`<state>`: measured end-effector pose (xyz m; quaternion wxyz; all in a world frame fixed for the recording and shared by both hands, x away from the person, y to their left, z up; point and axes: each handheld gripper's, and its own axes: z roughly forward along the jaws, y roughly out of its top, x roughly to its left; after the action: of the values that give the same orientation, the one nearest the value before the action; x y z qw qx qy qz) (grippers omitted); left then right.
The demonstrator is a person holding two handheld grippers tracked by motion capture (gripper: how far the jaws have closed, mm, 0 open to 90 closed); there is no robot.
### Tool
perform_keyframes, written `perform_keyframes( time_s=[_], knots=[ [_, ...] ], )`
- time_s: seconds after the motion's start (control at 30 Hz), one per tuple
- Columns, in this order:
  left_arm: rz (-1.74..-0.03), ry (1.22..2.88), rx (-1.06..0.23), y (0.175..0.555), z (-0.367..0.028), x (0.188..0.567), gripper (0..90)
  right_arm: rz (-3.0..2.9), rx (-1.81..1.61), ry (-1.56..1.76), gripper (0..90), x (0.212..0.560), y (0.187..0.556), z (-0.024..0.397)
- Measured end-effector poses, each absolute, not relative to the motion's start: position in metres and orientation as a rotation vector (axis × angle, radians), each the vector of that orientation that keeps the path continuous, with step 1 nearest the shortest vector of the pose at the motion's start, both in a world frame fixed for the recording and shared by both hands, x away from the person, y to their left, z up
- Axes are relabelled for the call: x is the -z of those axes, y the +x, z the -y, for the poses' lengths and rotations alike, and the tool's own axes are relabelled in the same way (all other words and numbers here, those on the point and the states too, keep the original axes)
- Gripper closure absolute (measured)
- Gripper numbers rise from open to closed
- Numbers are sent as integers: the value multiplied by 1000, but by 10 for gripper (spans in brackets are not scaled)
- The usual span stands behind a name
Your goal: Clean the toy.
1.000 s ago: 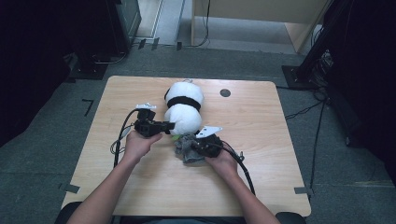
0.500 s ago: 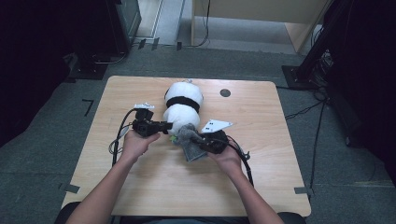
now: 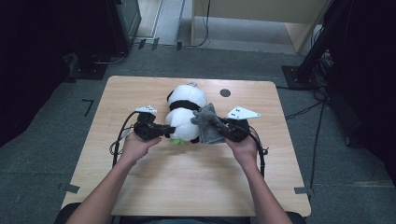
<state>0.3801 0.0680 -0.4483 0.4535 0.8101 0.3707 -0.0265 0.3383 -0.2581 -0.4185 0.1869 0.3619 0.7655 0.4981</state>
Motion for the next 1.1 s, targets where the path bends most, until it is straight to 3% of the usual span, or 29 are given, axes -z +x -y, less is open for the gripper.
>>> perform_keyframes(
  time_s=[0.37,1.1],
  knots=[
    [-926,2025,22,381,-71,455,798,-2111,-1311,1161,787,439,357,286],
    [-932,1990,-7,386,-78,463,723,-2230,-1093,1306,758,499,389,272]
  ],
)
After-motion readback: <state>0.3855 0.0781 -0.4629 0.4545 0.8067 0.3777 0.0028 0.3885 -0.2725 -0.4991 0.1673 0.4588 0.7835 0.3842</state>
